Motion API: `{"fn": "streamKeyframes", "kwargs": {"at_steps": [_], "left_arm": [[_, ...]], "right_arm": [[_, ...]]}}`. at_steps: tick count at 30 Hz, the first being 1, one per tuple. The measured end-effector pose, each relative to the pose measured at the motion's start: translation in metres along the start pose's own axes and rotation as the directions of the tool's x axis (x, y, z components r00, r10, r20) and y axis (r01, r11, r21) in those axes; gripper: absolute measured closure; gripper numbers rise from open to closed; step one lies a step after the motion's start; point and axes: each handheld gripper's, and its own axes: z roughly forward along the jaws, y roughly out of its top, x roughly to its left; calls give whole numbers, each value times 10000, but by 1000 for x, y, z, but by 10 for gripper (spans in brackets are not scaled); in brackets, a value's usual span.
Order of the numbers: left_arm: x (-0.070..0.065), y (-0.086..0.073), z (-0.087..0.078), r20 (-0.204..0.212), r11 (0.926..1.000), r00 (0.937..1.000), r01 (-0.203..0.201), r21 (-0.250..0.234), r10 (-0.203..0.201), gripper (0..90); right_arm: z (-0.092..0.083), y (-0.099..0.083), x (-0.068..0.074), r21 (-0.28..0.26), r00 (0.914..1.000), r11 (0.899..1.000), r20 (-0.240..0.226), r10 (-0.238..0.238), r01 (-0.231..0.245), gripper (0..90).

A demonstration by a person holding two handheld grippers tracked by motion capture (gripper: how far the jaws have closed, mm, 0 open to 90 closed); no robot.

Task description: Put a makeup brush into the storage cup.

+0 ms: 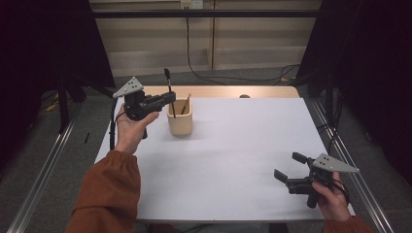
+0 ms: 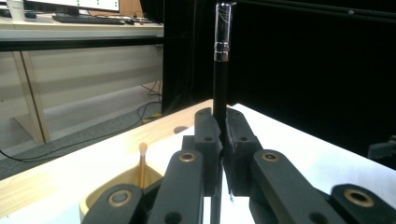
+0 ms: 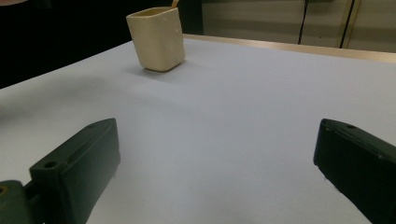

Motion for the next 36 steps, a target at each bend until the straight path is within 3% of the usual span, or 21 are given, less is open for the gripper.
{"fn": "streamKeyframes", "kwargs": {"at_steps": [1, 6, 11, 22, 25, 36], "left_arm": [[1, 1, 2, -69, 10000, 9999, -89, 4, 89, 857], [5, 3, 12, -153, 9996, 9997, 191, -185, -193, 856], [13, 3, 18, -502, 10000, 9987, 0, -69, -4, 856], [26, -4, 25, -687, 10000, 9976, -7, -31, 5, 856], [28, -7, 29, -842, 9996, 9963, -140, 244, 160, 856], [30, -19, 38, -832, 9988, 9961, -271, 404, 304, 856]], "right_arm": [[0, 0, 0, -24, 10000, 10000, -34, 29, -30, 0], [0, 0, 1, -16, 9999, 10000, -90, 46, -46, 0], [0, 0, 0, -23, 9999, 10000, -81, 75, -75, 0], [0, 0, 1, -1, 9999, 10000, -110, 61, -61, 0], [1, 0, 1, 12, 9999, 10000, -110, 81, -81, 0], [1, 0, 2, 6, 9998, 10000, -187, 43, -43, 0]]}}
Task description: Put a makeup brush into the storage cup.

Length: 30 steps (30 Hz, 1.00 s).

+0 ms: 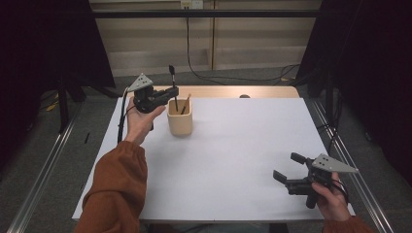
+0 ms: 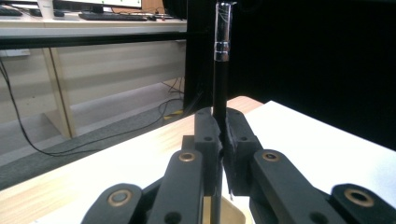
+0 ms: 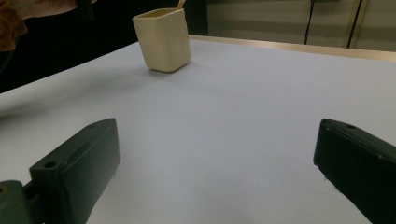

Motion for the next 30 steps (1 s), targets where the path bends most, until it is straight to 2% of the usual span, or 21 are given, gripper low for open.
{"fn": "streamKeyframes", "kwargs": {"at_steps": [18, 24, 30], "left_arm": [[0, -24, 8, 69, 9991, 10000, 51, 414, -53, 856], [1, -33, 10, 31, 9980, 9998, 204, 600, -207, 855], [3, -35, 10, -19, 9975, 10000, 60, 709, -58, 855]], "right_arm": [[1, 0, 0, 39, 10000, 10000, -8, 1, -1, 0], [1, 0, 0, 62, 10000, 10000, -9, -37, 37, 0], [1, -1, 0, 51, 10000, 10000, -9, -40, 40, 0]]}}
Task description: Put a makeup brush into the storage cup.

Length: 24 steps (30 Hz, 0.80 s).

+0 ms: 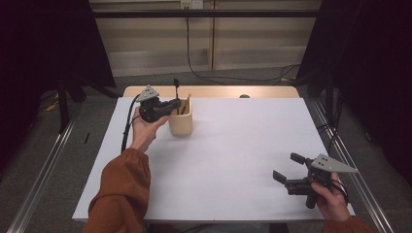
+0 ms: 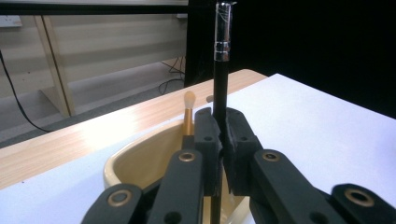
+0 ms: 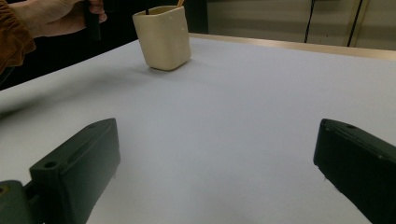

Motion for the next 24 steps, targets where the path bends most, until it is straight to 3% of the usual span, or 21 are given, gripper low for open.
{"fn": "streamKeyframes", "kwargs": {"at_steps": [6, 10, 14, 24], "left_arm": [[-2, -3, 5, -115, 9998, 9997, -192, 93, 193, 819], [-2, -4, 5, -546, 9991, 9976, -418, 74, 422, 658], [-4, -4, 6, -699, 9994, 9970, -335, 45, 337, 441], [-4, -2, 6, -939, 9994, 9950, 326, -116, -336, 102]], "right_arm": [[0, 0, 0, 12, 10000, 10000, -14, -25, 25, 0], [0, 0, 0, 32, 10000, 10000, -13, -35, 35, 0], [0, 0, 0, 9, 10000, 10000, -5, 5, -5, 0], [1, 0, -2, -51, 10000, 10000, 32, 38, -38, 0]]}}
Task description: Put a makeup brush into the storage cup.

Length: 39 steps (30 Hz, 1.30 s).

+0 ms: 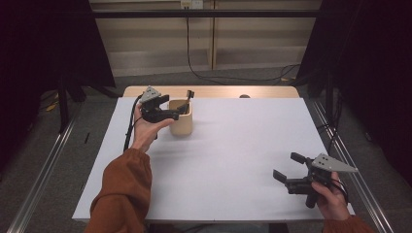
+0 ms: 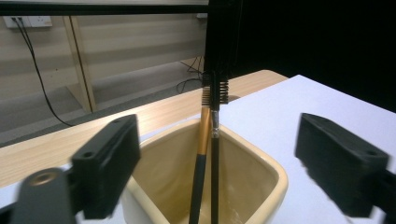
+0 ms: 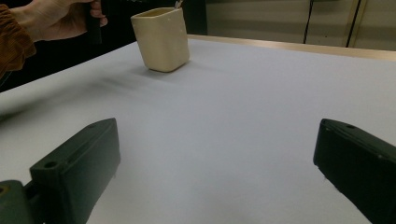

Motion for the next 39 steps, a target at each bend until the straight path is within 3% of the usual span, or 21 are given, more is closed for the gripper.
{"fn": "streamKeyframes", "kwargs": {"at_steps": [4, 8, 10, 16, 23, 30, 35, 39], "left_arm": [[0, 2, -2, 65, 9997, 9997, 243, -37, -243, 40], [0, 5, -6, 384, 9997, 9992, 57, -218, -49, 18], [0, 7, -9, 500, 9992, 9986, 216, -350, -198, 18], [-4, 7, -17, 527, 9994, 9984, 205, -269, -190, 19], [-10, 7, -32, 272, 9991, 9993, -239, -354, 248, 26], [-16, 6, -48, 561, 9991, 9984, -89, -421, 113, 29], [-21, 4, -60, 597, 9986, 9979, -237, -478, 265, 29], [-25, -2, -70, 610, 9985, 9981, -50, -537, 82, 29]], "right_arm": [[-1, 0, -1, 10, 10000, 10000, 14, 7, -7, 0], [-1, 0, -1, -48, 10000, 10000, 57, 42, -41, 0], [-3, 0, 0, -91, 10000, 10000, 23, -34, 34, 0], [-3, 0, 0, -77, 10000, 10000, 80, -21, 22, 0], [-2, 0, 1, -45, 9999, 9999, 62, -94, 94, 0], [-3, 0, 1, -133, 9999, 9999, 109, -53, 54, 0], [-3, 1, 1, -133, 9999, 9999, 110, -51, 53, 0], [-3, 1, 1, -99, 9998, 9999, 122, -129, 130, 0]]}}
